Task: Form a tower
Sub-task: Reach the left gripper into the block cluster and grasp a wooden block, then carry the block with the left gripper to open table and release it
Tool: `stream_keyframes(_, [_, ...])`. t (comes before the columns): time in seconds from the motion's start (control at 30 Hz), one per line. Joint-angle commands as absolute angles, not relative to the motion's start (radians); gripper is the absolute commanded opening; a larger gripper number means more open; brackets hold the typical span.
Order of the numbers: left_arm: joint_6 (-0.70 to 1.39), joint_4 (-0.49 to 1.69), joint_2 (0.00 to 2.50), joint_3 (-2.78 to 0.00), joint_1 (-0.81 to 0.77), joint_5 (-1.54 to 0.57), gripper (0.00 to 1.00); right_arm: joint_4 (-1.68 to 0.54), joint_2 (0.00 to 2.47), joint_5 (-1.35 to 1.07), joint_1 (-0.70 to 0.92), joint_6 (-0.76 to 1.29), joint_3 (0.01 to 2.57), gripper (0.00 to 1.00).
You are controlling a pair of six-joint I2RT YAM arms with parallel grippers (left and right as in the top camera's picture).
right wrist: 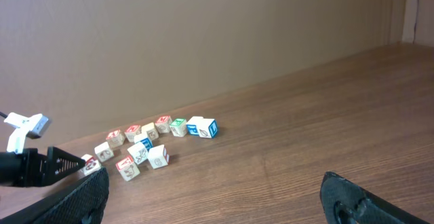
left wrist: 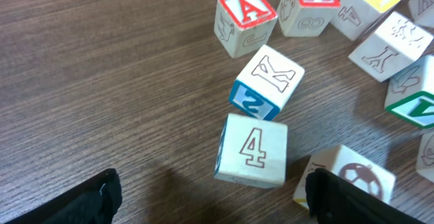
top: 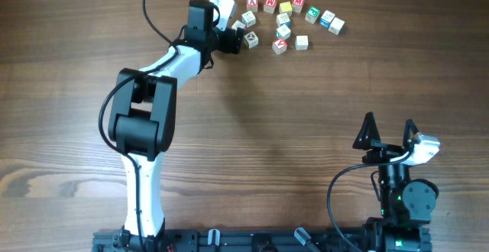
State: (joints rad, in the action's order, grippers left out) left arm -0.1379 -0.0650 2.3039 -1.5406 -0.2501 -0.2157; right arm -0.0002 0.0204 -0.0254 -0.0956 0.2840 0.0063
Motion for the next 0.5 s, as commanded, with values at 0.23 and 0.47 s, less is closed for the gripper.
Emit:
stream_keyframes(0.23, [-0.154,-0.179,2.357,-1.553,-0.251,-0.247,0.88,0.003,0.014,-0.024,-0.099,0.291,0.005,1.00])
stream_keyframes(0.47, [-0.154,-0.297,2.455,-1.554,-0.260,-0.285,0.84,0.003,0.014,-0.024,-0.099,0.291,0.005,1.00])
